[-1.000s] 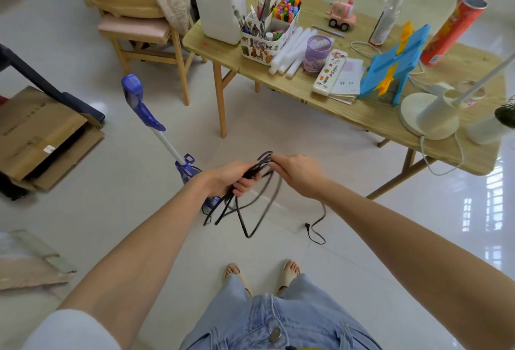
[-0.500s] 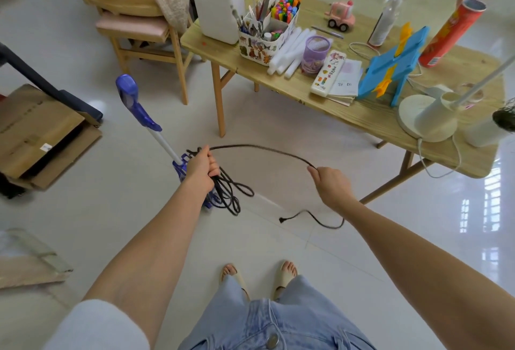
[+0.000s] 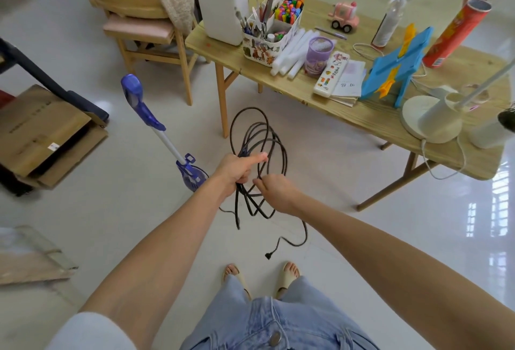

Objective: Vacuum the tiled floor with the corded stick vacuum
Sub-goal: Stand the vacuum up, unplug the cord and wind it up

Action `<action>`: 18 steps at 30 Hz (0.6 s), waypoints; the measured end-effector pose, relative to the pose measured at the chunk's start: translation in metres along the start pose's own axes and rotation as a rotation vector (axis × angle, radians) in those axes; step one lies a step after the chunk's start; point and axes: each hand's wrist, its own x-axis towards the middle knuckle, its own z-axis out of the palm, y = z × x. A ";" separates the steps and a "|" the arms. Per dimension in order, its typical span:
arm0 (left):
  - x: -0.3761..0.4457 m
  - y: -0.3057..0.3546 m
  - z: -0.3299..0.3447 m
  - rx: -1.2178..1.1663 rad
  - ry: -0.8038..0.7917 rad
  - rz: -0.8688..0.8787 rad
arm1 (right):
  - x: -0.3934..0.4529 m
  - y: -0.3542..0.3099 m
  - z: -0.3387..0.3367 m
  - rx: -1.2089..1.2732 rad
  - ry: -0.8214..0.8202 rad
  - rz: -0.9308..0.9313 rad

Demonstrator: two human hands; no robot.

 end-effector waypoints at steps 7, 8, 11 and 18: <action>0.030 -0.003 -0.021 -0.187 0.414 -0.056 | -0.019 0.055 -0.011 -0.091 0.044 0.040; 0.032 -0.003 -0.028 -0.203 0.466 -0.078 | -0.026 0.071 -0.012 -0.145 0.026 0.085; 0.035 -0.005 -0.039 -0.137 0.584 -0.087 | -0.045 0.102 -0.013 -0.322 0.115 0.194; 0.035 0.004 -0.012 0.113 0.304 -0.172 | -0.034 0.037 0.001 -0.618 0.039 0.139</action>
